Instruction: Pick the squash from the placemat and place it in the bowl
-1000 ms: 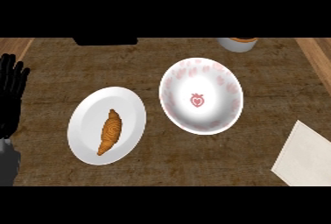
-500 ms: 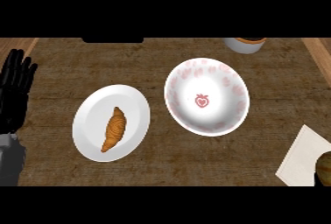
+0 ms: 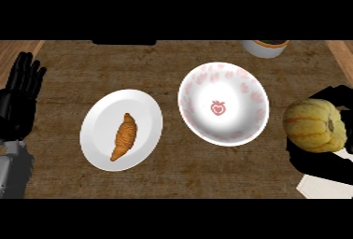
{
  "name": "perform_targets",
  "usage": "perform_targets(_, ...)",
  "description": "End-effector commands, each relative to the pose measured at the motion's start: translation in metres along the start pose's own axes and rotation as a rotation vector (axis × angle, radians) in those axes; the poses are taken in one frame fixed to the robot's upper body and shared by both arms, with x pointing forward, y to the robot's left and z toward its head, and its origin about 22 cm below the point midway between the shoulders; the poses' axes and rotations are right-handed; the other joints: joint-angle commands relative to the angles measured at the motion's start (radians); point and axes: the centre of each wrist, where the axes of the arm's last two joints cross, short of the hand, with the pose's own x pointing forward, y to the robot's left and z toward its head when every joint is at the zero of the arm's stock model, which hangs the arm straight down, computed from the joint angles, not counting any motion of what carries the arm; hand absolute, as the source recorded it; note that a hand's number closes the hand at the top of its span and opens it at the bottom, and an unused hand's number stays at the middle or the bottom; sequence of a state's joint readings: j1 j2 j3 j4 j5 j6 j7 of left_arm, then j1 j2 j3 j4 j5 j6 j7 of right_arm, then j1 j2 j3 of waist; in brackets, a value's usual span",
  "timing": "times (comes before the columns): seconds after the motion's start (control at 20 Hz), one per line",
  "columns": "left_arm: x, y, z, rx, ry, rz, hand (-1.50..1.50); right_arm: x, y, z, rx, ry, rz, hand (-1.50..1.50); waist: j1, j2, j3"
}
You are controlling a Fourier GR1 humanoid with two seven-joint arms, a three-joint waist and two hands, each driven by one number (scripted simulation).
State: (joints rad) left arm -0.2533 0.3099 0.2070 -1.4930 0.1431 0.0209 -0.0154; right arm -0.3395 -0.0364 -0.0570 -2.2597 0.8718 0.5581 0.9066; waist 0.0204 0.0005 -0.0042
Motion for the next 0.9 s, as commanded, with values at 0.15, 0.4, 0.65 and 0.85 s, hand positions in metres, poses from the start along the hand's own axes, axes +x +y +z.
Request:
perform_targets(0.15,0.011,-0.021,-0.002,0.014,0.000,0.010,0.00,0.060,0.035,-0.028,0.082,0.058,0.032,1.50,-0.008,-0.001,0.004)
perform_targets(0.4,0.005,0.012,-0.006,-0.007,0.000,0.012,0.00,0.065,0.091,-0.060,0.086,0.081,0.064,1.50,-0.004,0.004,0.004)
perform_targets(0.65,-0.001,0.002,0.015,0.017,0.007,-0.002,0.00,0.042,0.128,-0.081,0.100,0.189,0.173,1.50,-0.005,0.001,0.004)
perform_targets(0.85,-0.004,-0.007,0.010,-0.003,0.001,0.018,0.00,0.028,0.158,-0.086,0.070,0.306,0.048,-1.50,-0.005,0.002,0.005)
